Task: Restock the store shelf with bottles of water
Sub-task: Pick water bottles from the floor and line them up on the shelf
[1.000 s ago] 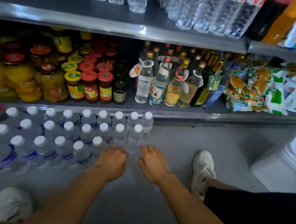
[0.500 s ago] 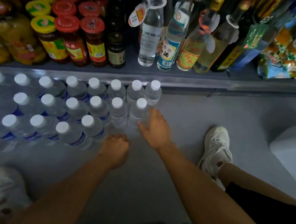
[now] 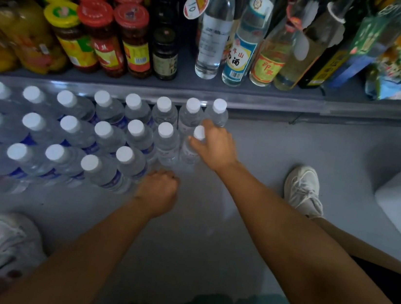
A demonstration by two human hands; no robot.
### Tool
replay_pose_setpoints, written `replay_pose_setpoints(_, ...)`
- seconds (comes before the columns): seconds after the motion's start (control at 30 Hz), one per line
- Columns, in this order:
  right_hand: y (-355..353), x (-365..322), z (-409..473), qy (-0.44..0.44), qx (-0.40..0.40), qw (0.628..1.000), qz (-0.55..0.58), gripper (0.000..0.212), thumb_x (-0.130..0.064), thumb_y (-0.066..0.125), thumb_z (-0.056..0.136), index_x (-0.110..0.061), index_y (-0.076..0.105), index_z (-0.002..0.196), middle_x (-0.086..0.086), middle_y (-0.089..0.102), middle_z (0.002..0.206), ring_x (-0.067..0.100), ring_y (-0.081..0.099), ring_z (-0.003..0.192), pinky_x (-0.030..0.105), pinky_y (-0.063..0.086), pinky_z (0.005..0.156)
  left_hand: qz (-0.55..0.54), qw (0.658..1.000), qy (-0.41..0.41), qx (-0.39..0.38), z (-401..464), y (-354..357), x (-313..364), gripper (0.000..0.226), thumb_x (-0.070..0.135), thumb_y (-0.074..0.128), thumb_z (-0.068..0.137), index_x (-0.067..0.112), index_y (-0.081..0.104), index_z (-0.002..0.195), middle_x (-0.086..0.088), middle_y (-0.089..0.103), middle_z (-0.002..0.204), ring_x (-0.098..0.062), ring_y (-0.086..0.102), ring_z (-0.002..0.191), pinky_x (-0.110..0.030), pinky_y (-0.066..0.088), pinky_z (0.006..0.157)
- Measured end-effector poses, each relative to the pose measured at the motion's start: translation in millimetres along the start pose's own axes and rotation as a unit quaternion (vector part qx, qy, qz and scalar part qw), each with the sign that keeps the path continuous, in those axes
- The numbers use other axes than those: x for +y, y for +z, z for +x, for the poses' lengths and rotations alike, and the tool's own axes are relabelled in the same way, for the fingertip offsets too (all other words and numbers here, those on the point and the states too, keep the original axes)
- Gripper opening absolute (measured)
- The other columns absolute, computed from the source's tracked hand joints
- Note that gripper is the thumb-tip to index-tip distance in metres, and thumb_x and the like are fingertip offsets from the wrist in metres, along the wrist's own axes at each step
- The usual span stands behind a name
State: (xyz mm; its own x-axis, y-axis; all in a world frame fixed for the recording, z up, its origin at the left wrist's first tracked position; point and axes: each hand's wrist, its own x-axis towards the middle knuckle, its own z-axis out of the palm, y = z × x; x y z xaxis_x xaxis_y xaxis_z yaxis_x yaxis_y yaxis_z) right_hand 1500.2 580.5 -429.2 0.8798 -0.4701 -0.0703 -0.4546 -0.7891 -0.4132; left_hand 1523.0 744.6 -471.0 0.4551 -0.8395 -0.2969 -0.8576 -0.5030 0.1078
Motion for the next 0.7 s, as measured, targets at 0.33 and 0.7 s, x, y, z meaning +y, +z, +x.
replay_pose_setpoints(0.33, -94, -43, -31, -0.036, 0.031, 0.998, 0.038, 0.026, -0.029, 0.063, 0.082, -0.008, 0.050, 0.092, 0.018, 0.064, 0.095, 0.036, 0.057, 0.090, 0.034, 0.038, 0.062, 0.029, 0.995, -0.013, 0.092, -34, -82, -8, 0.025, 0.020, 0.045, 0.092, 0.008, 0.062, 0.107, -0.011, 0.060, 0.112, -0.031, 0.055, 0.105, -0.035, 0.044, 0.086)
replay_pose_setpoints(0.7, -267, -149, -22, -0.150, 0.193, 0.969, 0.044, 0.023, -0.029, 0.066, 0.076, -0.013, 0.049, 0.079, 0.007, 0.059, 0.075, 0.029, 0.054, 0.072, 0.035, 0.041, 0.057, 0.112, 0.945, -0.041, 0.304, -66, -289, -41, 0.027, 0.031, 0.044, 0.093, 0.016, 0.060, 0.109, -0.005, 0.058, 0.114, -0.025, 0.051, 0.112, -0.034, 0.039, 0.089)
